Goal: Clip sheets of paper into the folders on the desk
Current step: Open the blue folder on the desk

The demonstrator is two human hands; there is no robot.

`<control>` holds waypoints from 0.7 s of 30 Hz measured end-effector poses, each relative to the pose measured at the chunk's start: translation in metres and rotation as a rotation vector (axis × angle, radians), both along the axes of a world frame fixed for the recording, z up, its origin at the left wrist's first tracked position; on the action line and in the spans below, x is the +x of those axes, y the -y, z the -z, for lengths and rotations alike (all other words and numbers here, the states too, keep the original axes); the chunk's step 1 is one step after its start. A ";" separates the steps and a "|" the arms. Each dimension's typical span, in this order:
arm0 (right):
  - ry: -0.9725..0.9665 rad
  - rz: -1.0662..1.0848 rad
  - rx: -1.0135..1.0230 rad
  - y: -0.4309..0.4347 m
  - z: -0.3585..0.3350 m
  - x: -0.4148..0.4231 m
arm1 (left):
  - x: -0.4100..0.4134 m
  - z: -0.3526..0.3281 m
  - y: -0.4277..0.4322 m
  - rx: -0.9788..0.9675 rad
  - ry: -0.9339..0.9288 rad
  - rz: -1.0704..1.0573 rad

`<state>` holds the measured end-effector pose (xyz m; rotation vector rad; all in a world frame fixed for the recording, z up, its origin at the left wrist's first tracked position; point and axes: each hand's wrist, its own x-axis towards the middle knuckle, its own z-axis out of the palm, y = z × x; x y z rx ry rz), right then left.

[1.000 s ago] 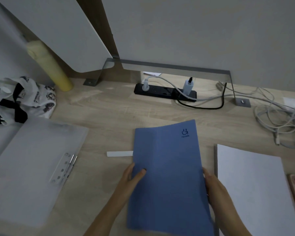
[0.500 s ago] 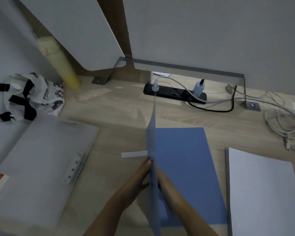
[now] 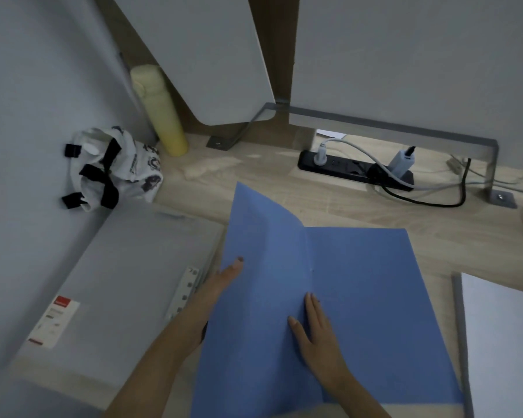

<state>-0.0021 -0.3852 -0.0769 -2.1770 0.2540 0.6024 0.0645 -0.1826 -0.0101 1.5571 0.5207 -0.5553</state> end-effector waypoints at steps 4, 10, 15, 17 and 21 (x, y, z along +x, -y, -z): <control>0.066 -0.081 -0.244 -0.018 0.001 -0.010 | -0.017 -0.024 -0.007 0.047 0.223 0.028; 0.131 -0.088 -0.382 -0.027 0.001 -0.015 | 0.007 0.013 -0.024 0.620 0.400 0.078; 0.025 -0.086 -0.502 -0.044 -0.002 -0.016 | 0.001 0.039 0.018 1.118 0.944 0.576; 0.059 -0.081 -0.529 -0.046 0.002 -0.019 | -0.008 0.054 0.045 1.097 0.987 0.822; 0.066 0.013 -0.539 -0.019 0.002 -0.019 | -0.011 0.078 0.075 1.119 0.861 1.045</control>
